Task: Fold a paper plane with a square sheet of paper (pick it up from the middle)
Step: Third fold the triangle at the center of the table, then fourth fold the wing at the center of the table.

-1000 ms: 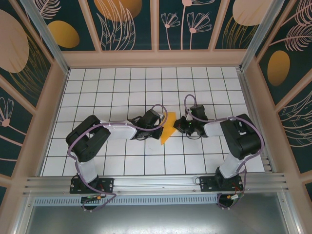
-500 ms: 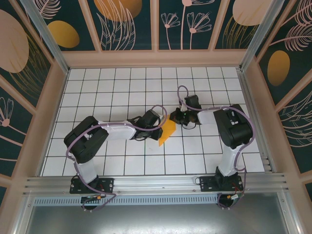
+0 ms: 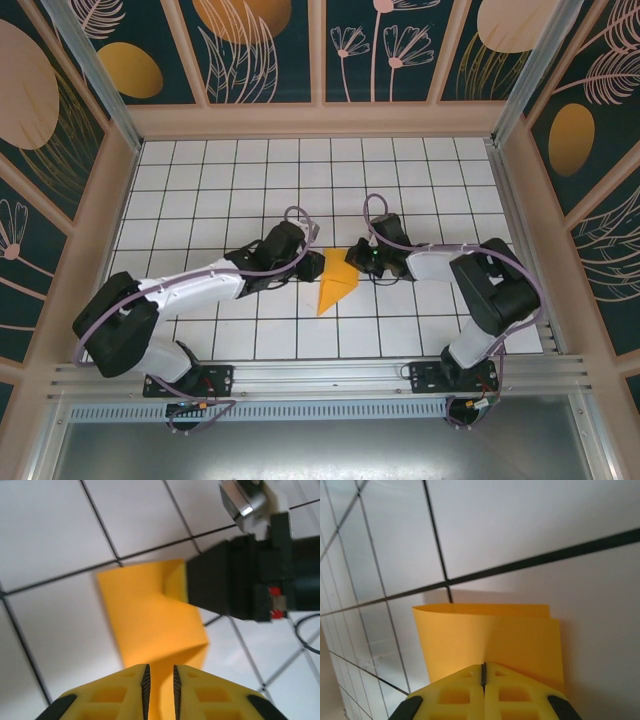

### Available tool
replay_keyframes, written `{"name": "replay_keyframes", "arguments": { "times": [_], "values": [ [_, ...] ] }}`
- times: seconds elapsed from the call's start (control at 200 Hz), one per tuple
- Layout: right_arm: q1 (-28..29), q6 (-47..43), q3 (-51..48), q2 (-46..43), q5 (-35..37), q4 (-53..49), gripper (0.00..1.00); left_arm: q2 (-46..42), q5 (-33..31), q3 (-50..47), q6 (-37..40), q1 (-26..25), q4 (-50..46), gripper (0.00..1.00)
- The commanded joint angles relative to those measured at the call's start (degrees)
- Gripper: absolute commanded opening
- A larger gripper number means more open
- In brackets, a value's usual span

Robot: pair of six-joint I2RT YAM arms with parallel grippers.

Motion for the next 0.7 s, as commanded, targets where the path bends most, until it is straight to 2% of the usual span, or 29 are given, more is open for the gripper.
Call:
{"name": "replay_keyframes", "arguments": {
  "times": [0.0,0.135,0.35,0.485,0.696],
  "values": [
    [0.0,0.4,0.6,-5.4,4.0,-3.5,0.1,1.8,11.7,-1.6,-4.3,-0.8,6.5,0.17],
    [-0.2,-0.2,-3.2,-12.4,4.8,-5.2,0.16,6.3,11.0,-0.6,-5.3,-3.0,8.0,0.14],
    [0.1,3.5,-13.3,-21.3,0.8,-1.2,0.35,11.6,1.3,1.9,-5.6,-3.1,3.6,0.07],
    [0.5,4.6,-16.1,-22.1,-1.8,1.7,0.41,14.2,0.0,2.1,-5.3,-3.1,2.8,0.07],
    [3.2,5.8,-16.6,-20.0,-3.2,2.6,0.44,18.3,-1.7,3.1,-4.7,-3.1,1.7,0.05]
  ]
}}
